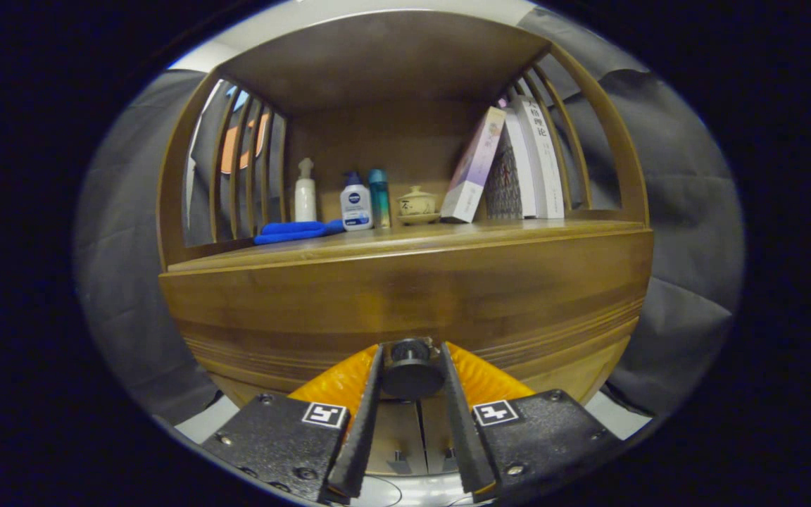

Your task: Pull open the drawer, take out the items inside it, and place them on the countertop above the cabinet.

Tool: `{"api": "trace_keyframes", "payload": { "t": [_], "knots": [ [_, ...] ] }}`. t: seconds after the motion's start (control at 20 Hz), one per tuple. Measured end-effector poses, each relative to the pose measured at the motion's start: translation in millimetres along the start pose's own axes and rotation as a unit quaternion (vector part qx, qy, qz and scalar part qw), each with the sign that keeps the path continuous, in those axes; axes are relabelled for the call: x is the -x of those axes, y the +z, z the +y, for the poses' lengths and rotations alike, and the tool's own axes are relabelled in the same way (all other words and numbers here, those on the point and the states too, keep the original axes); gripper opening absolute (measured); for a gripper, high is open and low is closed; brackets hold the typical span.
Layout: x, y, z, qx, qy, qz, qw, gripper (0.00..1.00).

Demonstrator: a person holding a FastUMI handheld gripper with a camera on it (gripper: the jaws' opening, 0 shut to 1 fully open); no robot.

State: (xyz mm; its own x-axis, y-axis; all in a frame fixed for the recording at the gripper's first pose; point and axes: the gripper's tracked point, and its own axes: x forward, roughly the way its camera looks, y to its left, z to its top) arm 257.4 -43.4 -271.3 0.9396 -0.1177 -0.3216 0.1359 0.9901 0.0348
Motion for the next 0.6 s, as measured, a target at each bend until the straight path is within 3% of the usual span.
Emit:
{"api": "trace_keyframes", "payload": {
  "t": [0.6],
  "knots": [
    [19.7,-4.4,-5.2,0.007,0.003,0.015,1.000,0.36]
  ]
}}
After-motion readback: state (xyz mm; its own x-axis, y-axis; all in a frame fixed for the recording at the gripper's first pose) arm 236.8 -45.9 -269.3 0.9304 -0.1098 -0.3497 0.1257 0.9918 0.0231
